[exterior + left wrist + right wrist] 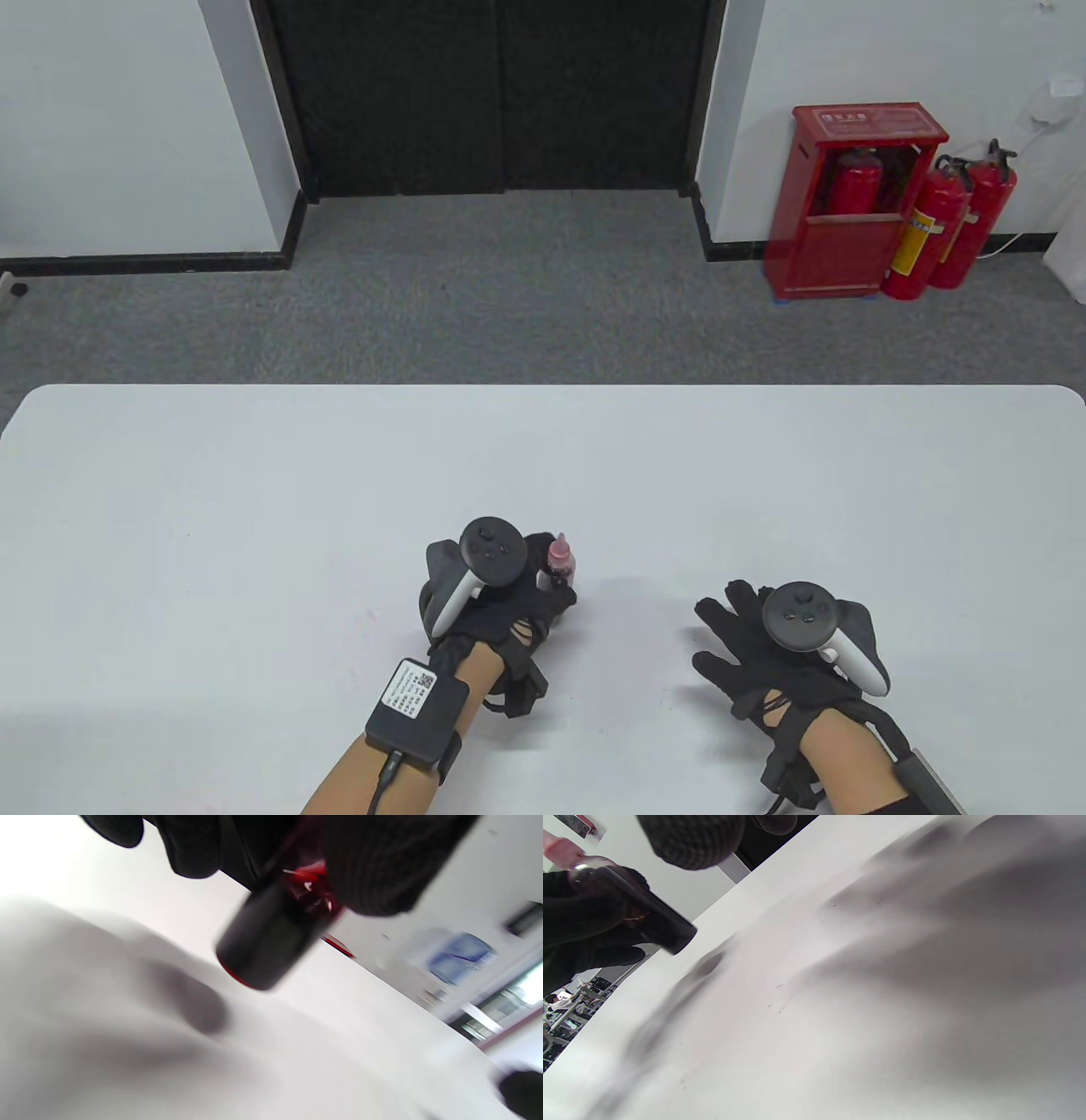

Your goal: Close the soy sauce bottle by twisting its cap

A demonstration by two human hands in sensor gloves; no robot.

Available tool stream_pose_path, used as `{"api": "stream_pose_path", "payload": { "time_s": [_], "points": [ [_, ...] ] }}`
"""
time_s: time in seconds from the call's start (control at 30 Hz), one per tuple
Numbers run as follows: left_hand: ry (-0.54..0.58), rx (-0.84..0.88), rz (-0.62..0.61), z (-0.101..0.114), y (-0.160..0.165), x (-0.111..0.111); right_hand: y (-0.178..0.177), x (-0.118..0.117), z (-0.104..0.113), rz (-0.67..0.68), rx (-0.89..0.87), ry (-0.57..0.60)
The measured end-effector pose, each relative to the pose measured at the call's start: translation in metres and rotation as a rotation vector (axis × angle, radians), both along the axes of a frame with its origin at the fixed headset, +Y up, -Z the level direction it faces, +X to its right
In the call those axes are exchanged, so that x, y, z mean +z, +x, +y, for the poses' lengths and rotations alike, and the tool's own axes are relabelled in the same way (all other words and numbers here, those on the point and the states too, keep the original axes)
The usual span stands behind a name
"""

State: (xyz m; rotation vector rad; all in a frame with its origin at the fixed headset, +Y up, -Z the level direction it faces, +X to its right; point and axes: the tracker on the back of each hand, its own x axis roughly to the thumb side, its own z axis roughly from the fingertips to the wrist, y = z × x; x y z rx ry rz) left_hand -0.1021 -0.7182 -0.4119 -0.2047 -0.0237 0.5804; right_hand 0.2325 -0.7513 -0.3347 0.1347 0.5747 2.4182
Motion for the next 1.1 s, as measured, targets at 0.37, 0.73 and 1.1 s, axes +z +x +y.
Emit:
{"api": "stream_pose_path", "payload": {
  "time_s": [0.37, 0.73, 1.1],
  "points": [
    [-0.038, -0.093, 0.077, -0.027, -0.003, -0.016, 0.005, 0.0, 0.0, -0.018, -0.026, -0.027],
    [-0.155, -0.203, -0.151, -0.006, -0.043, 0.023, 0.007, 0.0, 0.001, -0.026, -0.025, -0.034],
    [-0.179, -0.131, -0.189, -0.025, -0.115, 0.078, 0.004, 0.0, 0.0, -0.035, 0.014, -0.017]
  ]
}}
